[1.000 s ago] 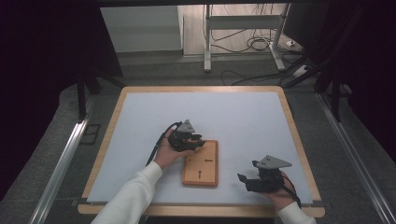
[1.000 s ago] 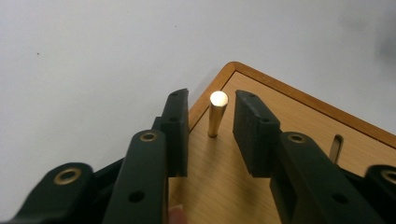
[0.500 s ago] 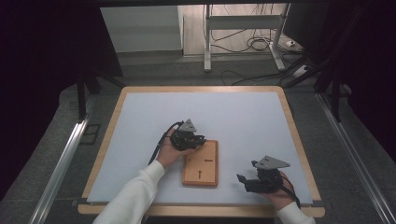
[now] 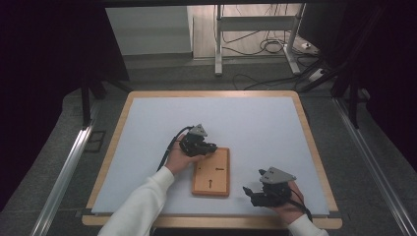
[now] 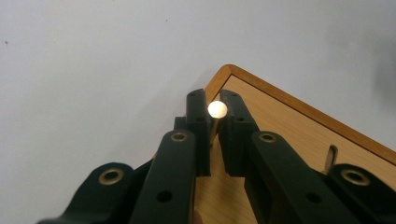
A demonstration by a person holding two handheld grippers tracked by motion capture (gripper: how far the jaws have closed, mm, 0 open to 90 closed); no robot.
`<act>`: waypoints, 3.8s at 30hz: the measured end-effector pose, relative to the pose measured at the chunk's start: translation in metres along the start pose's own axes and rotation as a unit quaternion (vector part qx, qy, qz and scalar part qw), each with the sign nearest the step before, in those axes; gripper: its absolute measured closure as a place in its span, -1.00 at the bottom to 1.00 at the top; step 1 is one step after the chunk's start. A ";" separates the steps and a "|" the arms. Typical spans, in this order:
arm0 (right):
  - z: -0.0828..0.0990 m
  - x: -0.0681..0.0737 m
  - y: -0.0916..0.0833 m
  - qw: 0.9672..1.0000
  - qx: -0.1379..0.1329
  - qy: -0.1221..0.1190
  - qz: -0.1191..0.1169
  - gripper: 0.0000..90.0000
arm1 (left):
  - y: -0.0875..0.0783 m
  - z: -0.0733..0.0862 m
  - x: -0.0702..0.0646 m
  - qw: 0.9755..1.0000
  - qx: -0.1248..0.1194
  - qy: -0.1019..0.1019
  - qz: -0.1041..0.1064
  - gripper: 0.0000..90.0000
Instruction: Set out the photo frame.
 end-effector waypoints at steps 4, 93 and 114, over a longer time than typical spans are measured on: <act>-0.005 0.008 0.003 1.000 -0.004 -0.021 0.000 -0.61 | 0.000 -0.001 0.002 1.000 0.006 -0.016 0.012 0.85; -0.077 0.061 0.054 0.967 -0.008 -0.254 0.039 0.16 | -0.077 0.018 0.016 0.996 -0.011 -0.048 -0.078 -0.24; -0.082 0.056 0.053 0.965 0.003 -0.260 0.032 0.19 | -0.120 0.064 -0.001 0.995 -0.003 -0.035 -0.097 -0.31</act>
Point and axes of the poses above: each handheld gripper's, and its own axes: y roughly forward along the jaws, z roughly out of its underside, x roughly to its left, the point moved 5 cm from there along y, roughly forward along the jaws, and after that the axes turned 12 degrees about -x, right-handed, at the moved point
